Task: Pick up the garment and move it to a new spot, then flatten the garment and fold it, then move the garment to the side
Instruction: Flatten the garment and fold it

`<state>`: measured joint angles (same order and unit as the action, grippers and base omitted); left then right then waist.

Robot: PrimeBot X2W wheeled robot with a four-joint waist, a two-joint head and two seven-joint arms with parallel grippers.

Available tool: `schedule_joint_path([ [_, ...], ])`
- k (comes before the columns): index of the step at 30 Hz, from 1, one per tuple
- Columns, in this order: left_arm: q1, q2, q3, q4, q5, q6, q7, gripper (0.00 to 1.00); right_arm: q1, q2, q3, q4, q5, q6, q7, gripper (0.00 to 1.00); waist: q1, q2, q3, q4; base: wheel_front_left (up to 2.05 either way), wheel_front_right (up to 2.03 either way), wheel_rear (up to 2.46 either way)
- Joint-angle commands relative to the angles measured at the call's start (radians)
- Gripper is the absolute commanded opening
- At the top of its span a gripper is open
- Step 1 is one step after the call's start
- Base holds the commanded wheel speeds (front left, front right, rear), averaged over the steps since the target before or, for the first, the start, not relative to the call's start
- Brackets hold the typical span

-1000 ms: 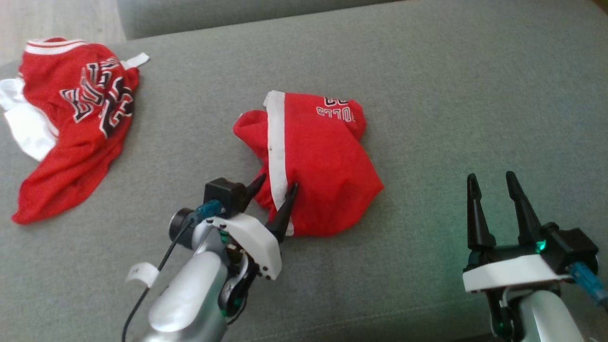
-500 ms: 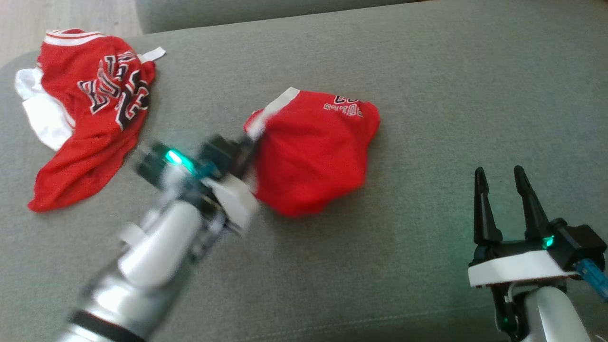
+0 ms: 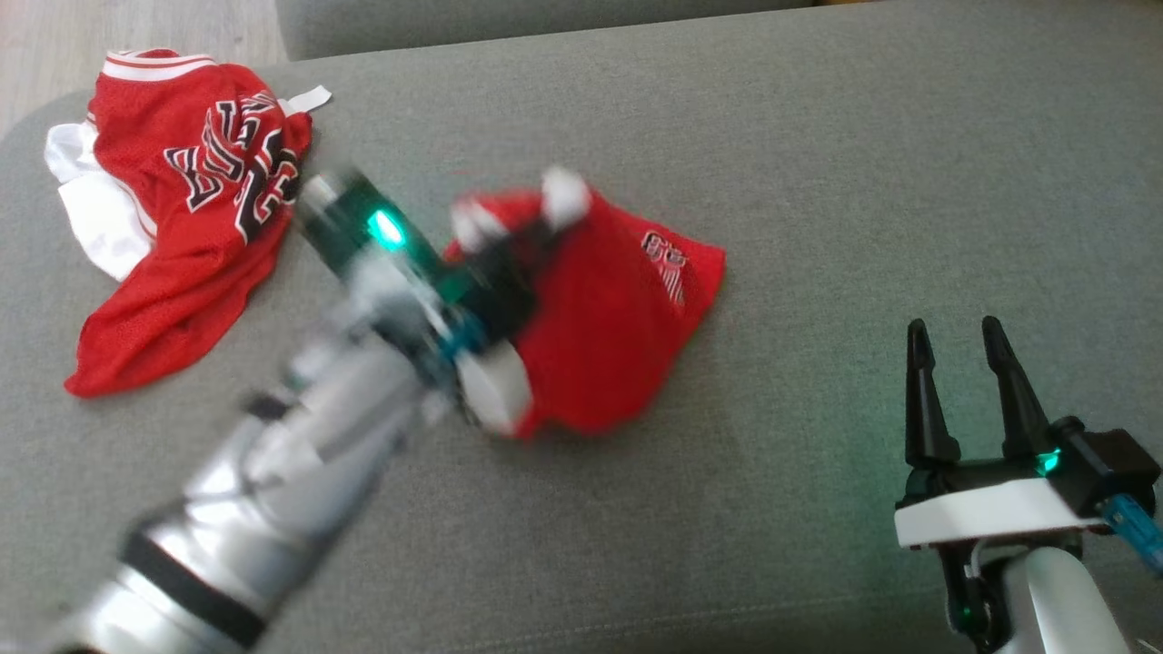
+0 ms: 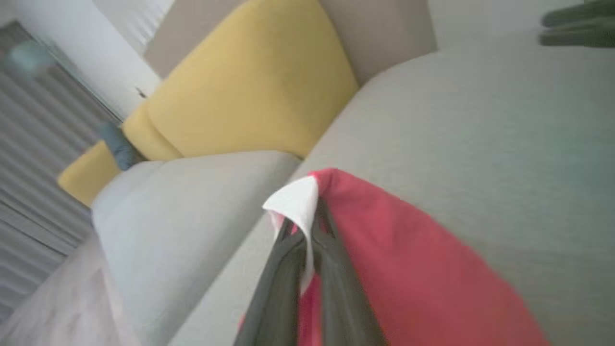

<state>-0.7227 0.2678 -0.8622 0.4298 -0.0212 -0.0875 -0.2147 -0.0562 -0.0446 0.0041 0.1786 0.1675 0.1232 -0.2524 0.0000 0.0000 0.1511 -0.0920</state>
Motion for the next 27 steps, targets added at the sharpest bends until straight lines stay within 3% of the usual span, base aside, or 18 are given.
schedule_joint_path([
  [1, -0.001, 0.014, 0.023, -0.018, -0.009, -0.002, -0.006, 0.0, -0.041, -0.006, 0.026, -0.029, 0.007, 0.008, -0.009, 1.0, 0.0, 0.0, 0.001, -0.001, 0.0, 0.0, 0.0],
  [18, 0.24, -0.14, -0.081, 0.12, -0.119, -0.007, -0.041, 0.0, -0.045, -0.006, 0.026, -0.025, -0.008, 0.008, -0.009, 1.0, 0.0, 0.0, 0.005, 0.034, 0.0, 0.0, 0.0],
  [19, 0.247, -0.144, -0.08, 0.123, -0.123, -0.003, -0.042, 0.22, -0.045, -0.006, 0.026, -0.024, -0.008, 0.008, -0.009, 1.0, 0.0, 0.0, 0.004, 0.038, 0.0, 0.0, 0.0],
  [20, 0.253, -0.147, -0.076, 0.124, -0.129, 0.002, -0.043, 0.69, -0.044, -0.006, 0.027, -0.023, -0.01, 0.008, -0.009, 1.0, 0.0, 0.0, 0.002, 0.041, 0.0, 0.0, 0.0],
  [21, 0.259, -0.149, -0.067, 0.121, -0.137, 0.009, -0.044, 1.0, -0.045, -0.006, 0.027, -0.022, -0.012, 0.008, -0.009, 1.0, 0.0, 0.0, 0.0, 0.046, 0.0, 0.0, 0.0],
  [27, 0.304, -0.142, 0.007, 0.023, -0.176, 0.062, -0.047, 1.0, -0.056, -0.006, 0.022, -0.016, -0.031, 0.008, -0.009, 1.0, 0.0, 0.0, -0.025, 0.079, 0.0, 0.0, 0.0],
])
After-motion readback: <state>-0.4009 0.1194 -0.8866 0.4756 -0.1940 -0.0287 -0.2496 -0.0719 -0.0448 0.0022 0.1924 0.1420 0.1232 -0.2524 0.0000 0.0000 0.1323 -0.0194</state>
